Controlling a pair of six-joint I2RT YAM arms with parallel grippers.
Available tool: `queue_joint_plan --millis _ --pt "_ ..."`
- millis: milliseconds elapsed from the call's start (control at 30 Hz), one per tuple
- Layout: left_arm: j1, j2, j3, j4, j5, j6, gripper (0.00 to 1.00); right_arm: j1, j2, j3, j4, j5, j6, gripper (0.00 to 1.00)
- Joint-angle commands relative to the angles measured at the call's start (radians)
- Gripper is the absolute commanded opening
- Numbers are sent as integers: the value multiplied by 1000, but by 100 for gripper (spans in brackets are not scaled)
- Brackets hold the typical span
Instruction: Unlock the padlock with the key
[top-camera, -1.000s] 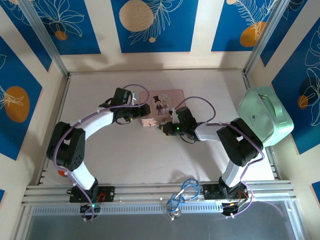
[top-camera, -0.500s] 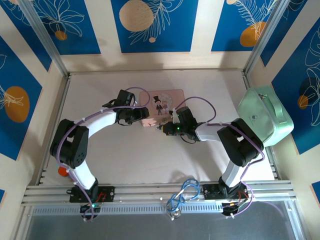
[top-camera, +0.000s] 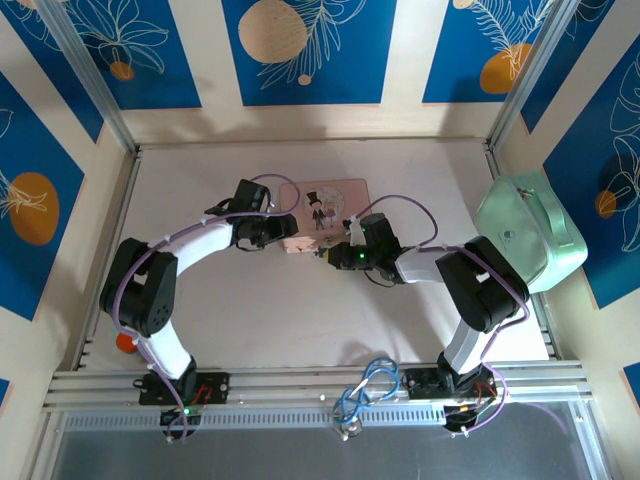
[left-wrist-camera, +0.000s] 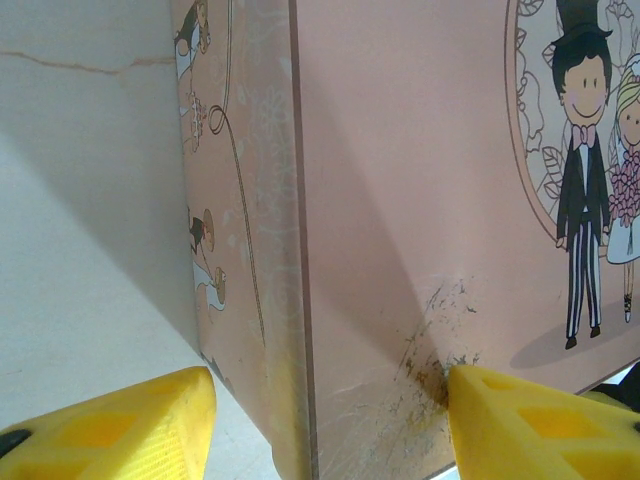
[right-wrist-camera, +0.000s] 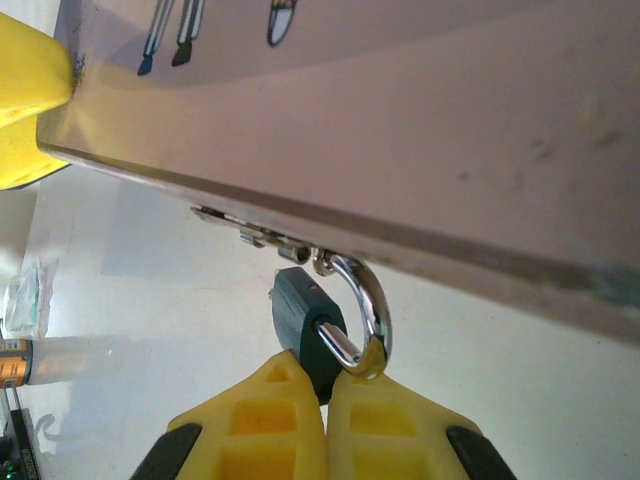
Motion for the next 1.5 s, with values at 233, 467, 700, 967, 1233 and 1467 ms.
queue_joint_plan --millis 233,467,700,967,1233,1467 --pt "8 29 -5 -57 -49 18 59 -19 30 1 -73 -10 42 0" --pt "11 38 0 -67 -44 35 58 -8 35 20 -108 -4 31 0" --pt "19 26 -7 -72 -43 38 57 -2 37 31 -128 2 31 0" --pt "26 20 -5 -79 -38 47 56 -2 33 29 -131 6 33 0" --pt "29 16 -18 -68 -27 50 55 -4 31 29 -136 12 33 0" --pt "33 17 -13 -74 -20 58 54 -4 30 30 -140 10 33 0"
